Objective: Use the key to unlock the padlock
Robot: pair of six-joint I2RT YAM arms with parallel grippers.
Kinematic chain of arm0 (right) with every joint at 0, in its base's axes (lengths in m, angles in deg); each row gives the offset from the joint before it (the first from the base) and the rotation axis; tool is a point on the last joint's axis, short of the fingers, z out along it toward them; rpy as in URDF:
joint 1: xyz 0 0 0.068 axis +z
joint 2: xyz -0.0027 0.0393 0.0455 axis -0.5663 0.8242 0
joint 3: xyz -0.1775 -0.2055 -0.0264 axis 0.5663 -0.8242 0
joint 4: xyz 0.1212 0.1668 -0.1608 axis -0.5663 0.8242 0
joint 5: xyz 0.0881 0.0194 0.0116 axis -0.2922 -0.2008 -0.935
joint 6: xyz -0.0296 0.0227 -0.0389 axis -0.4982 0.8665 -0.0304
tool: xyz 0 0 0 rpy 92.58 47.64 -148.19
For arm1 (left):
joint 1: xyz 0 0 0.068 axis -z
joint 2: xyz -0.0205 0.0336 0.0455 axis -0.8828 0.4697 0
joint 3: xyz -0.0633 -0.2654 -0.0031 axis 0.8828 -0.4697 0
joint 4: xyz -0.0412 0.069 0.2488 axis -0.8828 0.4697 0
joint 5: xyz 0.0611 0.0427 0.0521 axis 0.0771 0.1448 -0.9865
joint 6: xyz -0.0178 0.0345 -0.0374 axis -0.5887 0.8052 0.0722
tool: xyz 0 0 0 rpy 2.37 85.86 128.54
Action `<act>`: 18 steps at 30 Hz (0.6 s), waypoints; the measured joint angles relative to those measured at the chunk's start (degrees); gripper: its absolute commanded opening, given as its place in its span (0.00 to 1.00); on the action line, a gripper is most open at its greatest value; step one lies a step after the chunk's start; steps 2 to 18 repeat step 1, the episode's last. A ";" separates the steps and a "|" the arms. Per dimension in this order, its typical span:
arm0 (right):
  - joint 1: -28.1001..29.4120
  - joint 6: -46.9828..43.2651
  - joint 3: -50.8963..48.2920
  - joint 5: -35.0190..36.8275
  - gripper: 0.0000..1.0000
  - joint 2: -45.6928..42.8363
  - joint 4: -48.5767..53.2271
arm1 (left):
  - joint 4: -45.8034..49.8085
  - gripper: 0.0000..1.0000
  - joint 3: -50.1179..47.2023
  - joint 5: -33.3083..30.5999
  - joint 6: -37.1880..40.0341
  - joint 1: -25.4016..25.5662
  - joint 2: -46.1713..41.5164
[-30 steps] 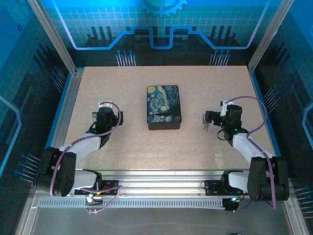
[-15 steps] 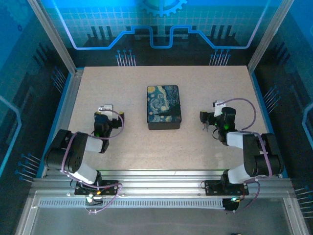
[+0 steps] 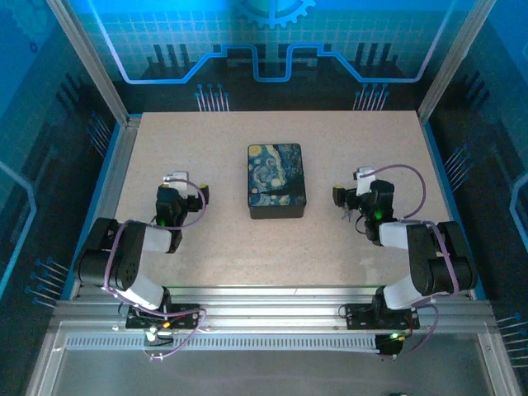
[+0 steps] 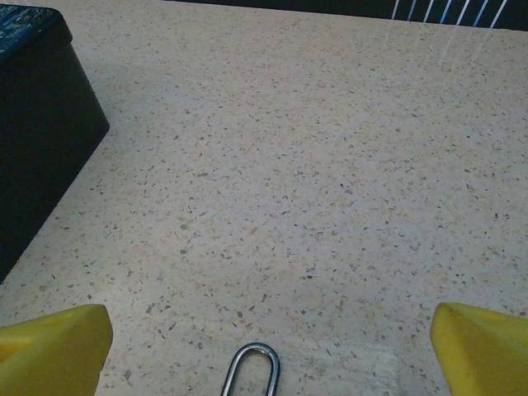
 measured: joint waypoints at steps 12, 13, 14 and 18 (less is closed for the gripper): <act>0.00 0.00 0.00 0.00 1.00 0.00 0.00 | 0.28 0.99 0.33 0.57 -0.22 -0.48 -0.02; 0.00 0.00 0.00 0.00 1.00 0.00 0.00 | 0.28 0.99 0.33 0.57 -0.22 -0.48 -0.02; 0.00 0.00 0.00 0.00 1.00 0.00 0.00 | 0.28 0.99 0.33 0.57 -0.22 -0.48 -0.02; 0.00 0.00 0.00 0.00 1.00 0.00 0.00 | 0.28 0.99 0.33 0.57 -0.22 -0.48 -0.02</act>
